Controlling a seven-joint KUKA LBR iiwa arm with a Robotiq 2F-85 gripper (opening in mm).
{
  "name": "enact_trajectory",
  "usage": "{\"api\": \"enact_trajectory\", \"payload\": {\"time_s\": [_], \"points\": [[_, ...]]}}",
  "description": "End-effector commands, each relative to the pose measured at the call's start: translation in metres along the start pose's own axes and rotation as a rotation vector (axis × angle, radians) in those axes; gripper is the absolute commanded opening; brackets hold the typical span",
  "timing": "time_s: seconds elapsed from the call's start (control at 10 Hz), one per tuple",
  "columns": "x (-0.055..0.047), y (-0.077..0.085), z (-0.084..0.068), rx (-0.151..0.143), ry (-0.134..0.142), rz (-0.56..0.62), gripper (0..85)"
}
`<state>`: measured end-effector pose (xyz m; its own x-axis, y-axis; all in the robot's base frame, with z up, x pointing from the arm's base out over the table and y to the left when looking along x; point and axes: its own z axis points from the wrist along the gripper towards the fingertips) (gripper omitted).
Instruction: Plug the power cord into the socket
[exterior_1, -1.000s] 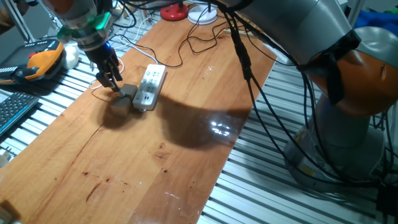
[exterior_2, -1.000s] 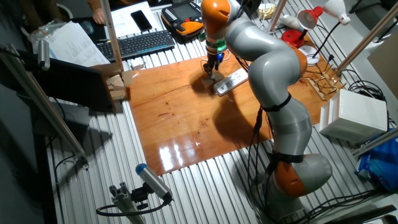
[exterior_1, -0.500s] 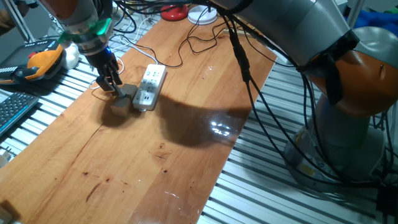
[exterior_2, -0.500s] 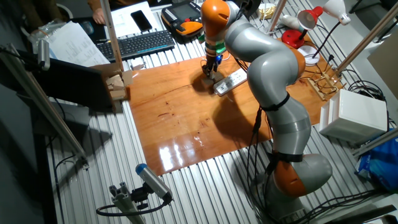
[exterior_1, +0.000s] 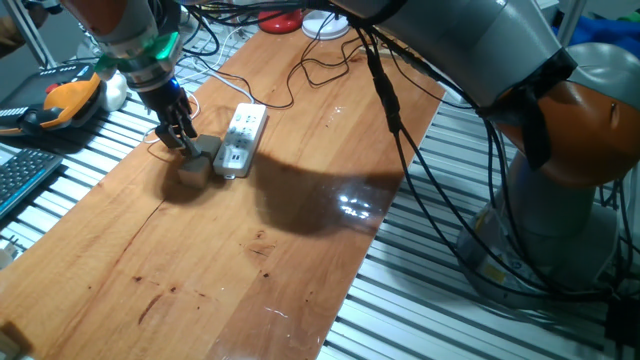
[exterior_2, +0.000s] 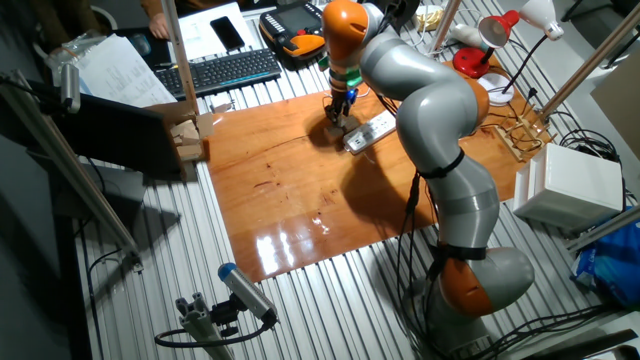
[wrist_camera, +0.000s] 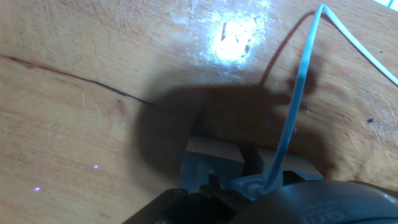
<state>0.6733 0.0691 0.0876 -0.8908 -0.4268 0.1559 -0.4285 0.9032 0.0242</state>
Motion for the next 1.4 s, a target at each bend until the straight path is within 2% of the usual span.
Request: {"api": "enact_trajectory", "payload": {"time_s": [0.0, 1.0, 1.1, 1.3], "points": [[0.0006, -0.0007, 0.001, -0.003, -0.002, -0.001, 51.0], [0.0017, 0.0019, 0.0051, -0.022, 0.006, -0.003, 51.0], [0.0017, 0.0019, 0.0052, -0.024, 0.007, -0.003, 34.0], [0.0018, 0.0019, 0.0052, -0.028, 0.008, -0.004, 34.0]]}}
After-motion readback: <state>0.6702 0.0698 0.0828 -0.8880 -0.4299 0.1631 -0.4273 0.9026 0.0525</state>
